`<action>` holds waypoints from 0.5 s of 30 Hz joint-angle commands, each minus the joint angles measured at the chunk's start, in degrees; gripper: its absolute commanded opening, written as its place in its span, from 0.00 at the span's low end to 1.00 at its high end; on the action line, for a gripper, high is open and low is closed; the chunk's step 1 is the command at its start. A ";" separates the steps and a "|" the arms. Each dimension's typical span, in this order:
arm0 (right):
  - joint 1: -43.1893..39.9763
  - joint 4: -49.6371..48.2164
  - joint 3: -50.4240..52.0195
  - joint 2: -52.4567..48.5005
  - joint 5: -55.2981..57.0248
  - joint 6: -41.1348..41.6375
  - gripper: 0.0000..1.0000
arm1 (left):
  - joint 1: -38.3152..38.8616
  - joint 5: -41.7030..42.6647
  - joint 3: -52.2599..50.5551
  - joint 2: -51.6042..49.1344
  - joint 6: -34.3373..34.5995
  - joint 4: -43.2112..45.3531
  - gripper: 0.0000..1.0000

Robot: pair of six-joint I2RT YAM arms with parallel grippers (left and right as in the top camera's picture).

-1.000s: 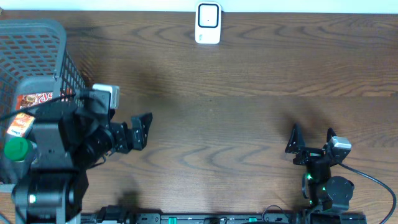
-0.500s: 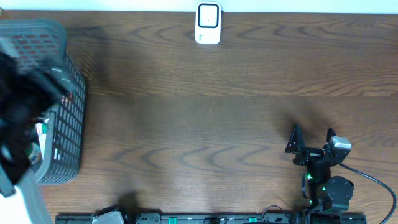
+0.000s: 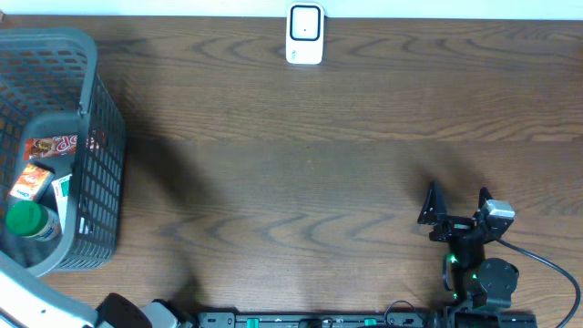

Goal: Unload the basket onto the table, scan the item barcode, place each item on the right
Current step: 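Reach the left gripper into the basket toward the green-capped jar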

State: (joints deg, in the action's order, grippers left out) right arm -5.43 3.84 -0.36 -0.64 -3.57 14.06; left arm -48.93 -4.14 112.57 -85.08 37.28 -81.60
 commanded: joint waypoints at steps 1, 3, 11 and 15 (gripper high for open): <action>0.39 0.26 0.04 0.26 0.28 0.07 0.99 | -0.24 -5.31 -2.84 -2.03 2.49 0.50 0.97; 0.39 0.26 0.04 0.26 0.28 0.07 0.99 | -0.24 -7.58 -5.22 -2.73 2.45 1.79 0.97; 0.39 0.24 0.04 0.26 0.28 0.07 0.99 | -0.24 -8.63 -19.98 -3.15 -16.17 15.63 0.97; 0.39 0.24 0.04 0.26 0.26 0.07 0.99 | -0.24 0.66 -27.36 -3.17 -30.58 21.59 0.97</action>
State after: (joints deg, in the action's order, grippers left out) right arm -5.43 3.81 -0.36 -0.64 -3.57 14.06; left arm -48.97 -9.47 89.01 -88.36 21.15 -61.65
